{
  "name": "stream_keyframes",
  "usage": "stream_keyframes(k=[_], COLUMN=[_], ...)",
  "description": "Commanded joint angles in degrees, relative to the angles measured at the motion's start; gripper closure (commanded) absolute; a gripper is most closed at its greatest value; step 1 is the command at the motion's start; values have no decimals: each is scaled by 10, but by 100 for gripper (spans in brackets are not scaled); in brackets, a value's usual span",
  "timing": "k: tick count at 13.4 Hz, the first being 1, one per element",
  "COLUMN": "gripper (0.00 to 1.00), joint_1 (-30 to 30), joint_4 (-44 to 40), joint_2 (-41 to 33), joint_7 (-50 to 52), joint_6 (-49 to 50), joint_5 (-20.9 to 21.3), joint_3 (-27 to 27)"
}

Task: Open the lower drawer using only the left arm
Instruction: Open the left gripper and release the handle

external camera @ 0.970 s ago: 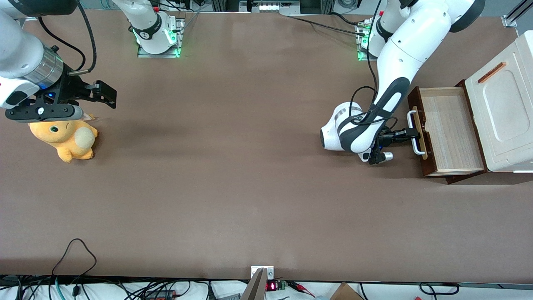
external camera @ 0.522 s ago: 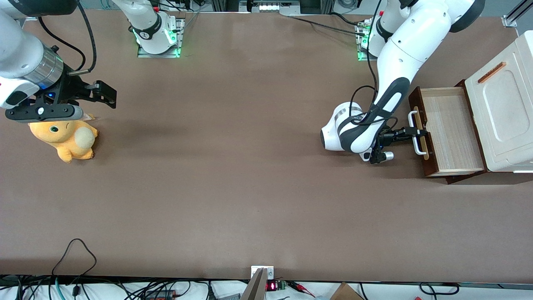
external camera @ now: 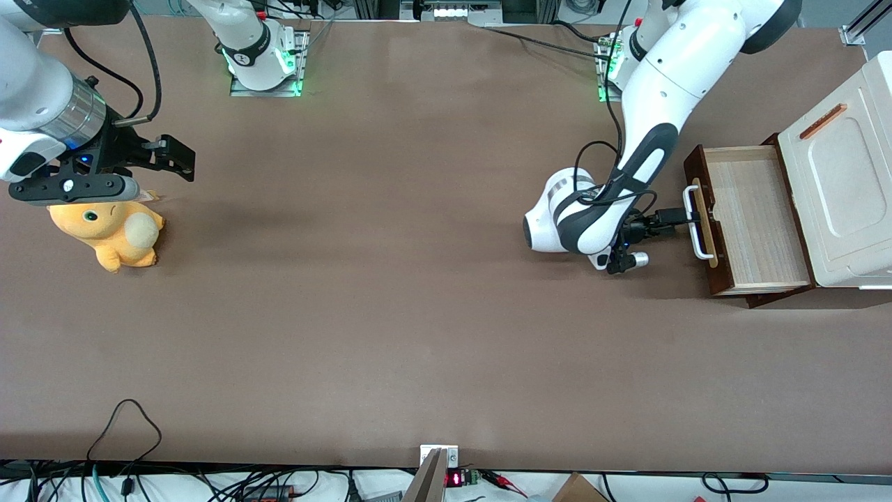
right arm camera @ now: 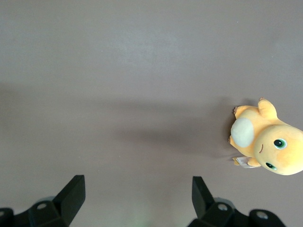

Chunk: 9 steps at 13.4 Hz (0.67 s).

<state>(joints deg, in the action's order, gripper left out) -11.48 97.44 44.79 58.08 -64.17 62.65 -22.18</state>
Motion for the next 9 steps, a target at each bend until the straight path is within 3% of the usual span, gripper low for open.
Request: stream_keyframes(k=[1,5,9], gripper=[0,0,0], joint_1=[-3,-1,8], joint_4=[-75,-172,-201], joint_2=[-3,-18,-47], joint_7=[-24,-53,-75], joint_6=[5,7,5], joint_5=[-67,-168,-219], joint_3=[-3,-13,-15])
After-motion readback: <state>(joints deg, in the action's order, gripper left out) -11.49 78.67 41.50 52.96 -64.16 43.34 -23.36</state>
